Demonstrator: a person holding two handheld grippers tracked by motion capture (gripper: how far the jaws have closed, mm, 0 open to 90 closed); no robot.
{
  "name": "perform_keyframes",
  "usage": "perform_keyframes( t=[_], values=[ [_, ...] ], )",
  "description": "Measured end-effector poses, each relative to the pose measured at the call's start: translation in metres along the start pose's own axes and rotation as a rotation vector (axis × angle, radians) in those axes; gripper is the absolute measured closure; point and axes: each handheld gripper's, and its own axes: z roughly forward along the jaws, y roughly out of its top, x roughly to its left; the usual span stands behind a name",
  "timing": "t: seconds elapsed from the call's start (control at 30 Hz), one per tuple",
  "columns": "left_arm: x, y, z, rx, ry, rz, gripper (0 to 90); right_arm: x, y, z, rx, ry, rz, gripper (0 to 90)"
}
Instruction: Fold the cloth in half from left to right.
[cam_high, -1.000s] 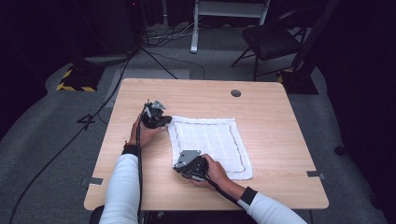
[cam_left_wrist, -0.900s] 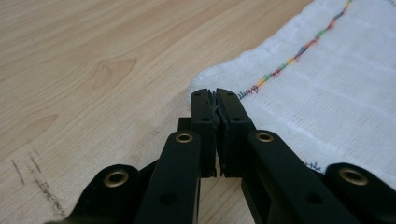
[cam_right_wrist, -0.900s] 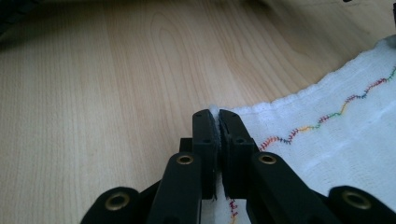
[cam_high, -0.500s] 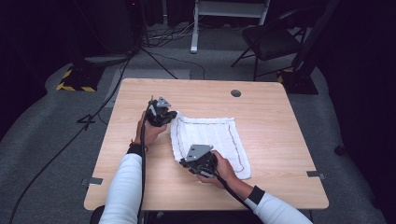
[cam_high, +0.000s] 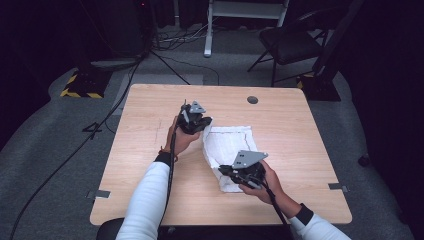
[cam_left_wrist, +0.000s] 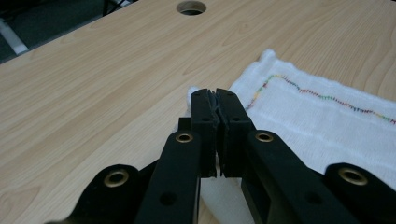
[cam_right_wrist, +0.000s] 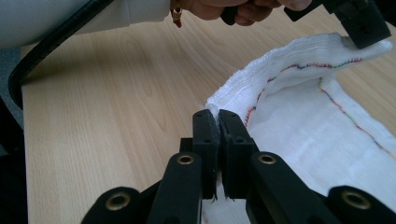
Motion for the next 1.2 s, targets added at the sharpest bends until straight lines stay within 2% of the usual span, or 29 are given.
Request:
perform_keyframes(
  t=[0.1,0.13,0.2,0.43,0.63,0.7,0.8,0.97,1.03,1.1,1.17,1.2],
  values=[
    [-0.009,0.011,0.010,0.006,0.006,0.020,86.7,-0.006,-0.007,-0.009,0.004,-0.019,0.009,86.4],
    [-0.012,0.014,0.013,0.009,-0.007,0.016,86.7,-0.007,-0.010,-0.012,0.005,-0.024,0.013,86.4],
    [-0.018,0.020,0.020,0.015,0.001,0.039,86.7,-0.010,-0.015,-0.018,0.007,-0.041,0.019,86.4],
    [-0.033,0.035,0.040,0.042,-0.013,0.075,86.8,-0.017,-0.033,-0.039,0.016,-0.072,0.049,86.4],
    [-0.049,0.051,0.057,0.039,-0.035,0.094,86.8,-0.020,-0.047,-0.053,0.041,-0.108,0.033,86.4],
    [-0.053,0.055,0.063,0.049,-0.037,0.106,86.8,-0.022,-0.053,-0.058,0.050,-0.115,0.043,86.4],
    [-0.058,0.059,0.073,0.055,-0.048,0.114,86.8,-0.023,-0.061,-0.061,0.071,-0.130,0.041,86.4],
    [-0.067,0.058,0.091,0.074,-0.052,0.111,86.5,-0.027,-0.070,-0.068,0.079,-0.147,0.064,86.2],
    [-0.070,0.057,0.097,0.077,-0.029,0.108,82.0,-0.029,-0.075,-0.071,0.094,-0.152,0.078,85.4],
    [-0.073,0.058,0.098,0.072,-0.057,0.110,79.8,-0.031,-0.084,-0.073,0.122,-0.139,0.075,83.7],
    [-0.077,0.061,0.093,0.068,-0.048,0.120,72.5,-0.033,-0.094,-0.074,0.159,-0.136,0.085,71.9],
    [-0.077,0.061,0.090,0.058,-0.061,0.115,68.3,-0.034,-0.098,-0.075,0.172,-0.149,0.096,70.6]
  ],
)
